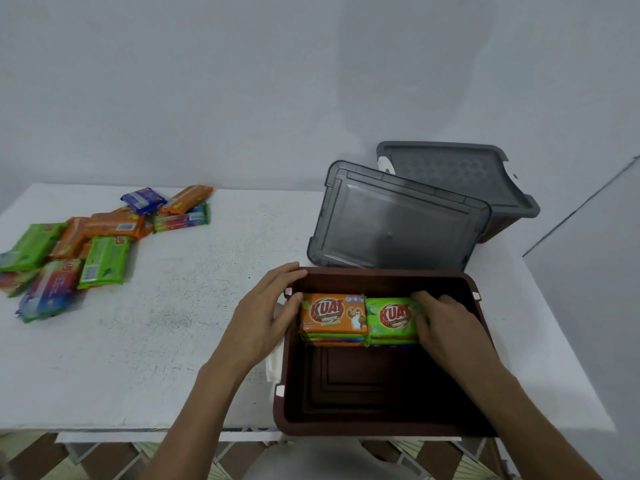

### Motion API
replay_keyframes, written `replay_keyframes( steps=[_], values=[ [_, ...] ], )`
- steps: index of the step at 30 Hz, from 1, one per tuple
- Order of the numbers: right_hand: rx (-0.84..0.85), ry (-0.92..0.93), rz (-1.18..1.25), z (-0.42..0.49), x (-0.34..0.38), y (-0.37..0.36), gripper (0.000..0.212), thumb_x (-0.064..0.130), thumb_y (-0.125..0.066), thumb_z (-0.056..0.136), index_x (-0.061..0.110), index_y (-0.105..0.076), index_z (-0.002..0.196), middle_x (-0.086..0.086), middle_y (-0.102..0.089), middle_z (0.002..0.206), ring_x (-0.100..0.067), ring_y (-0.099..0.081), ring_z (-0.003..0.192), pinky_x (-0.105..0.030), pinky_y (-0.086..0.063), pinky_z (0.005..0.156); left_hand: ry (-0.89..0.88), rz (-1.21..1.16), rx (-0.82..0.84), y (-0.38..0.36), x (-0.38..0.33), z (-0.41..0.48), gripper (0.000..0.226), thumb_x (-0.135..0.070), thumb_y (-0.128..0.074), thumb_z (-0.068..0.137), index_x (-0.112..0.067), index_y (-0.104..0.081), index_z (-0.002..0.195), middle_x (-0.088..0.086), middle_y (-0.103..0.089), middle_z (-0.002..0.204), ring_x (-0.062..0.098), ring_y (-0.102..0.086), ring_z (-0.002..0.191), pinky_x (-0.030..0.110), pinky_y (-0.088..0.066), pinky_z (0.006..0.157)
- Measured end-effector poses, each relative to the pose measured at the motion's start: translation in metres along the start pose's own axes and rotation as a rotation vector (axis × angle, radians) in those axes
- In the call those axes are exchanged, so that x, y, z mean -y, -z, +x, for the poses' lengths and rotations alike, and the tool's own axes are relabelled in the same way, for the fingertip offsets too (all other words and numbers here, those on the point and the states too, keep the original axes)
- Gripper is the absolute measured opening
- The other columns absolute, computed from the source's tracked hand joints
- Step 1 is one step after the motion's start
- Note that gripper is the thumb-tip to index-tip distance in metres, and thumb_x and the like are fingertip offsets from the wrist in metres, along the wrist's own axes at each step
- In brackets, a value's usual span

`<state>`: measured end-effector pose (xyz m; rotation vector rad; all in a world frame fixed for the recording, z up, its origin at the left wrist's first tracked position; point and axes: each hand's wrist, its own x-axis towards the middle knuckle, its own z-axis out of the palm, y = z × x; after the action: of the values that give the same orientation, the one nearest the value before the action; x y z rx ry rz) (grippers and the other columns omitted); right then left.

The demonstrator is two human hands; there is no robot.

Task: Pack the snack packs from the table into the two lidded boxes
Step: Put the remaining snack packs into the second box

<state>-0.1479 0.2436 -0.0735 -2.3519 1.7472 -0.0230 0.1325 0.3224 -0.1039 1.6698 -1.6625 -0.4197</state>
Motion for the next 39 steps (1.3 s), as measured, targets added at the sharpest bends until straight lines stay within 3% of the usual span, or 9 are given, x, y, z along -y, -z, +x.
replay_keyframes(
  steps=[3,7,14,19,24,28,31,34,39],
  values=[
    [-0.107,0.054,0.01,0.006,0.022,0.013,0.032,0.038,-0.05,0.095,0.023,-0.057,0.123,-0.003,-0.062,0.107,-0.021,-0.059,0.094,-0.028,-0.042,0.066,0.016,-0.008,0.038,0.006,-0.001,0.0,0.041,-0.043,-0.045,0.097,-0.032,-0.051,0.136,-0.02,-0.046,0.142,-0.008,-0.043,0.125,0.006,-0.034,0.1],
    [-0.181,0.17,0.048,0.026,0.064,0.031,0.021,0.04,-0.053,0.093,0.021,-0.062,0.095,-0.001,-0.066,0.083,-0.022,-0.062,0.079,-0.029,-0.04,0.059,0.115,-0.049,0.197,0.026,0.007,0.007,0.049,-0.061,-0.046,0.092,-0.049,-0.038,0.139,-0.025,-0.052,0.132,-0.006,-0.054,0.111,0.022,-0.047,0.092],
    [-0.196,0.368,0.177,0.098,0.166,0.045,0.028,0.038,-0.05,0.096,0.023,-0.061,0.117,0.0,-0.071,0.093,-0.014,-0.06,0.076,-0.024,-0.043,0.067,0.301,0.161,0.155,0.095,0.093,0.033,0.045,-0.048,-0.053,0.094,-0.034,-0.048,0.137,-0.008,-0.058,0.132,0.006,-0.059,0.107,0.027,-0.049,0.089],
    [-0.075,0.493,0.259,0.172,0.256,0.017,0.034,0.036,-0.05,0.097,0.019,-0.057,0.125,-0.007,-0.066,0.107,-0.023,-0.06,0.102,-0.031,-0.045,0.081,0.432,0.325,0.043,0.155,0.171,0.055,0.043,-0.036,-0.059,0.094,-0.019,-0.055,0.133,0.005,-0.061,0.128,0.022,-0.06,0.106,0.031,-0.046,0.083],
    [0.078,0.592,0.167,0.233,0.339,-0.029,0.042,0.035,-0.051,0.095,0.02,-0.05,0.134,-0.013,-0.056,0.116,-0.03,-0.057,0.107,-0.035,-0.046,0.085,0.492,0.52,0.007,0.201,0.236,0.076,0.039,-0.029,-0.06,0.089,-0.017,-0.061,0.126,0.012,-0.057,0.132,0.032,-0.051,0.119,0.039,-0.04,0.099],
    [0.195,0.665,0.135,0.266,0.383,-0.063,0.05,0.043,-0.058,0.088,0.028,-0.05,0.135,-0.005,-0.05,0.135,-0.029,-0.05,0.122,-0.038,-0.044,0.099,0.512,0.645,0.108,0.221,0.261,0.089,0.053,-0.022,-0.049,0.088,-0.023,-0.046,0.141,0.008,-0.042,0.149,0.032,-0.04,0.133,0.039,-0.025,0.108],
    [0.262,0.639,0.025,0.283,0.404,-0.081,0.067,0.054,-0.052,0.09,0.033,-0.028,0.149,-0.012,-0.032,0.15,-0.035,-0.029,0.138,-0.048,-0.034,0.111,0.574,0.676,0.253,0.233,0.267,0.096,0.066,-0.019,-0.055,0.089,-0.033,-0.03,0.149,0.002,-0.028,0.157,0.032,-0.027,0.141,0.047,-0.021,0.113],
    [0.276,0.614,-0.089,0.296,0.415,-0.093,0.068,0.058,-0.044,0.093,0.038,-0.017,0.151,-0.017,-0.025,0.152,-0.04,-0.023,0.138,-0.052,-0.034,0.109,0.596,0.662,0.376,0.241,0.277,0.1,0.073,-0.014,-0.052,0.091,-0.04,-0.02,0.151,-0.001,-0.02,0.16,0.032,-0.019,0.144,0.05,-0.017,0.114],
    [0.179,0.66,-0.234,0.303,0.42,-0.095,0.057,0.056,-0.04,0.094,0.038,-0.028,0.147,-0.016,-0.038,0.139,-0.035,-0.034,0.127,-0.043,-0.04,0.098,0.553,0.686,0.406,0.244,0.291,0.101,0.078,-0.01,-0.052,0.09,-0.042,-0.016,0.151,-0.003,-0.023,0.16,0.031,-0.019,0.144,0.051,-0.019,0.114]
  ],
)
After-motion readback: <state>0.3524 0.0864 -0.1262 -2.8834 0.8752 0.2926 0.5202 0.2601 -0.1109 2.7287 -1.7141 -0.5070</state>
